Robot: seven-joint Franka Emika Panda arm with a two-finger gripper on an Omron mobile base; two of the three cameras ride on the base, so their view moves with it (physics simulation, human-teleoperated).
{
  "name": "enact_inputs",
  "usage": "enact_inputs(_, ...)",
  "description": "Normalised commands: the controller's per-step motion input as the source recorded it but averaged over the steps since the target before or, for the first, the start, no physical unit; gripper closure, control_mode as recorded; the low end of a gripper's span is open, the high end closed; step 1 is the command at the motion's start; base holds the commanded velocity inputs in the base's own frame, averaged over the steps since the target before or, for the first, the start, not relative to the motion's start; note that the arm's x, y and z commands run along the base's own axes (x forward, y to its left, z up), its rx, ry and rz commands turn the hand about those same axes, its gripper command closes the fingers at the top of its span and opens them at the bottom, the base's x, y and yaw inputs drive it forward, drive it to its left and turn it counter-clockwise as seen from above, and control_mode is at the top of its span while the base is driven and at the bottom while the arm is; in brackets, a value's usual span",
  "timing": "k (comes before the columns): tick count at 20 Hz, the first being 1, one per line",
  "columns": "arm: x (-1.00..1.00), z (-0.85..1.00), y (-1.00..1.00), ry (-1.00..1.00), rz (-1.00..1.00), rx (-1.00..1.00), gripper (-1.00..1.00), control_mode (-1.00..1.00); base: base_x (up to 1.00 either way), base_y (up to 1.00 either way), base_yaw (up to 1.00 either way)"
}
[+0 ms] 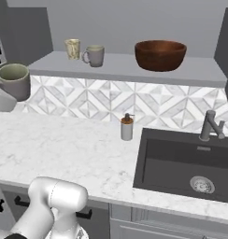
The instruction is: Gather all objects into one cabinet and sort the glasses and bowls to opposite sides.
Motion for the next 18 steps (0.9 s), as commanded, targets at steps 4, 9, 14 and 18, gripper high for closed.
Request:
enact_inputs(4,0.00,0.00,0.00,0.00,0.00,0.00,1.00,1.00,0.52,-0.43,0.13)
enact_inputs(9,0.00,0.00,0.00,0.00,0.00,0.00,1.00,1.00,0.19,-0.18,0.20)
enact_inputs(14,0.00,0.00,0.00,0.00,0.00,0.00,1.00,1.00,0.03,-0.80,0.17)
enact_inputs(18,0.00,0.00,0.00,0.00,0.00,0.00,1.00,1.00,0.19,-0.84,0.14)
